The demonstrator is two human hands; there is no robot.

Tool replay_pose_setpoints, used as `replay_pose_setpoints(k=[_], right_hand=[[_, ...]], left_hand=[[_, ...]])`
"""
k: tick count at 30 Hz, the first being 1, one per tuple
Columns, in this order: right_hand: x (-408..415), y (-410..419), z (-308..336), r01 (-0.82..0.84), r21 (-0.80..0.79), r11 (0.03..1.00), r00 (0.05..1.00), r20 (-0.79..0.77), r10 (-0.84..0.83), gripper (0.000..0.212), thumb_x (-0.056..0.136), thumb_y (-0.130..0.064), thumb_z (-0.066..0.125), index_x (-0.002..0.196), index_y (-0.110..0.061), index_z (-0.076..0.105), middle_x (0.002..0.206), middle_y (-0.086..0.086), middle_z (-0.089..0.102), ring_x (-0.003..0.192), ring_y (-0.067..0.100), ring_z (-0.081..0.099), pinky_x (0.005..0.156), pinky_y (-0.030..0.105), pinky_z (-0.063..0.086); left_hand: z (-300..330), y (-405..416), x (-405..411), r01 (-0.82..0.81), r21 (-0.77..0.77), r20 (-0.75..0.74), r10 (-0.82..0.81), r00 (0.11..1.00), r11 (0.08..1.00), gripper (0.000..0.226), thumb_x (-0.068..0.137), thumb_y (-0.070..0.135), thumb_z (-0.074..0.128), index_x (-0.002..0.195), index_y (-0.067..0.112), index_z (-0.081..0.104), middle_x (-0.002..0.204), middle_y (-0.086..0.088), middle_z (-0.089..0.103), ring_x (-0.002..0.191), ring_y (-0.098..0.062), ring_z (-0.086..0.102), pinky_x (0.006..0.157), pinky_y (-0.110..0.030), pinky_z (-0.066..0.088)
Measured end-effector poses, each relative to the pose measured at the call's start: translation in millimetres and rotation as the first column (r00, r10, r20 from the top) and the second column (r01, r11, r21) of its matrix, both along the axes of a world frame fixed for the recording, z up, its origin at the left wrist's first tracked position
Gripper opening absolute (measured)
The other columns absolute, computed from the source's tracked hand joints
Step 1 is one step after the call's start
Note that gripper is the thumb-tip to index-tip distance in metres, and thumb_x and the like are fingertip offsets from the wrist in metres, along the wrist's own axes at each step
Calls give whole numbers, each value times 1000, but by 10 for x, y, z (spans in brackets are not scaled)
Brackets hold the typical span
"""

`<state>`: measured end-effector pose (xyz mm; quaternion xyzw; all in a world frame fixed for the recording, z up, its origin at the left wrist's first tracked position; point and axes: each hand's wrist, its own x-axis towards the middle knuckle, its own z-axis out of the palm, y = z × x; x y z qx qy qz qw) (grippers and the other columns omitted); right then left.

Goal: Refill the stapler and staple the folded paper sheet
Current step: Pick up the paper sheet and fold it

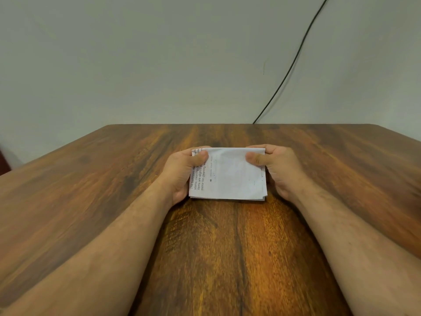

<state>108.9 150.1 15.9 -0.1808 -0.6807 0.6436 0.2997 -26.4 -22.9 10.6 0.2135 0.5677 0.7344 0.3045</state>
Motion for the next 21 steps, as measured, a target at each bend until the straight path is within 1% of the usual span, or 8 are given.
replay_pose_setpoints(k=[3,6,9,13,15,17,19,21], right_hand=[[-7,16,-14,37,19,999,999,-3,-37,12,88,-6,72,92,-16,77,89,4,79,83,22,77,73,40,64],[-13,27,-19,49,14,999,999,-4,-49,13,87,-6,73,92,-17,78,92,4,79,84,22,76,70,39,63],[-27,8,-10,43,12,999,999,-8,-43,14,87,-5,73,91,-17,78,89,3,79,84,23,76,70,39,63],[-34,-12,-24,29,28,999,999,-14,-29,13,90,-8,70,91,-18,78,88,1,79,88,25,76,75,41,64],[-38,-12,-52,30,53,998,999,-16,-30,8,91,-17,71,92,-20,78,90,2,80,91,25,77,83,47,62],[-42,-27,-71,48,87,995,999,-5,-48,12,92,-30,70,94,-21,79,93,1,80,91,24,77,87,50,60],[-48,-37,-76,68,123,990,997,21,-71,15,94,-33,68,92,-23,79,92,0,80,90,23,76,87,50,60],[-40,-44,-62,88,136,987,995,32,-93,16,97,-30,64,90,-22,77,90,1,79,88,23,76,84,46,61]], left_hand=[[-14,-4,-3,8,16,-2,-8,1000,1000,24,101,18,56,118,8,70,107,-16,75,96,-32,73,79,-45,61],[-20,15,-4,-58,-3,-32,58,998,998,24,103,17,53,113,9,73,103,-14,77,94,-31,75,76,-44,61],[-17,25,2,-111,-16,-60,110,992,994,25,103,14,52,112,9,75,102,-15,78,93,-31,76,76,-45,60],[-18,14,-1,-158,-23,-72,156,985,987,25,102,14,53,110,9,76,102,-15,79,93,-33,76,84,-50,61],[-14,-1,-1,-165,-22,-78,163,984,986,24,102,13,53,106,10,77,100,-15,79,92,-32,76,84,-50,61],[-9,-17,0,-162,-26,-79,160,984,986,24,102,13,53,104,10,77,100,-15,79,91,-33,77,82,-49,60],[-7,-27,3,-159,-30,-87,155,984,987,24,101,15,54,104,11,77,100,-15,79,92,-34,77,83,-49,60],[-11,-24,16,-144,-30,-110,140,984,989,23,99,17,55,104,11,77,98,-13,79,91,-33,76,83,-49,59]])
